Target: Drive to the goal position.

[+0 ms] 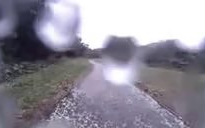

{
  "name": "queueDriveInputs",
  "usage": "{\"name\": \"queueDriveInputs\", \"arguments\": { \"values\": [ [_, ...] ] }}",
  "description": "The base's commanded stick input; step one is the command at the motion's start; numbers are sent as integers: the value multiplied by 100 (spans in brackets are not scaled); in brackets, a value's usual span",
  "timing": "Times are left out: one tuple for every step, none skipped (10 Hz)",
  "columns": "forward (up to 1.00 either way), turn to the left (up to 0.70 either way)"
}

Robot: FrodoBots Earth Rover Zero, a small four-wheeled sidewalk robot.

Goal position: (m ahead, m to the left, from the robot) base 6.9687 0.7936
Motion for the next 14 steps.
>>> {"name": "queueDriveInputs", "arguments": {
  "values": [
    [70,0],
    [70,0],
    [70,0],
    [70,0],
    [70,0],
    [70,0],
    [70,0],
    [70,0],
    [70,0],
    [70,0],
    [70,0],
    [70,0],
    [70,0],
    [70,0]
  ]
}}
